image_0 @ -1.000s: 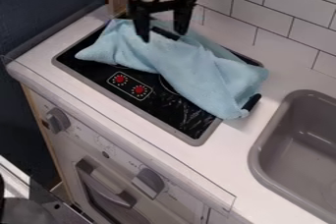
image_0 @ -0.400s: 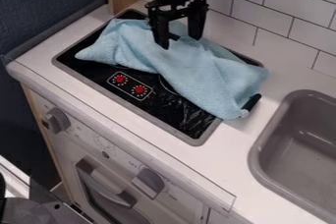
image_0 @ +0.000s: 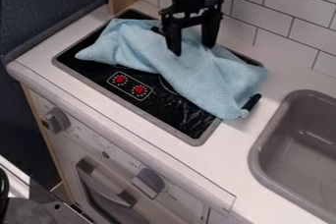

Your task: Unfold the cloth from top to bottom

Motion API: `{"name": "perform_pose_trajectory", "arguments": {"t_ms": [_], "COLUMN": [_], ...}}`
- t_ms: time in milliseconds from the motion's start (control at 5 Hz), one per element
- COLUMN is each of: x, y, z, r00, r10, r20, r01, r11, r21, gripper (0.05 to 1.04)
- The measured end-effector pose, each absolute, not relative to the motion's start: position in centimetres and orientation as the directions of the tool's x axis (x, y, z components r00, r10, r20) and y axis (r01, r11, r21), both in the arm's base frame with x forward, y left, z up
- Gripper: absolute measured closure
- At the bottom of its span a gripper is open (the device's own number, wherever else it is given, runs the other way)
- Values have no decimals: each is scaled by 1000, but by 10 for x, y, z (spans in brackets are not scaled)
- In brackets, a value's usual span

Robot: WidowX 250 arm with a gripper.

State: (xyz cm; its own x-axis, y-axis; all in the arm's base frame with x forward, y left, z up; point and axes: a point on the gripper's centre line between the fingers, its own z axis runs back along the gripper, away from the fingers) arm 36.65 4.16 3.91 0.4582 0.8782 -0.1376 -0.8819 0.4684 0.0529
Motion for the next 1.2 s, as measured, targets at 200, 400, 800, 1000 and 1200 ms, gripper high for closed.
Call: {"name": "perform_pose_trajectory", "arguments": {"t_ms": [200,400,800,1000,1200], "x": [368,363,362,362,364], "y": [40,42,45,45,46], "z": [39,36,30,29,30], "r00": [466,476,491,496,499], "r10": [873,868,860,857,857], "r20": [-142,-140,-137,-141,-132], "r01": [-879,-871,-860,-856,-859], "r11": [476,488,504,510,509], "r21": [43,61,84,85,57], "gripper": [82,138,734,941,1027]}}
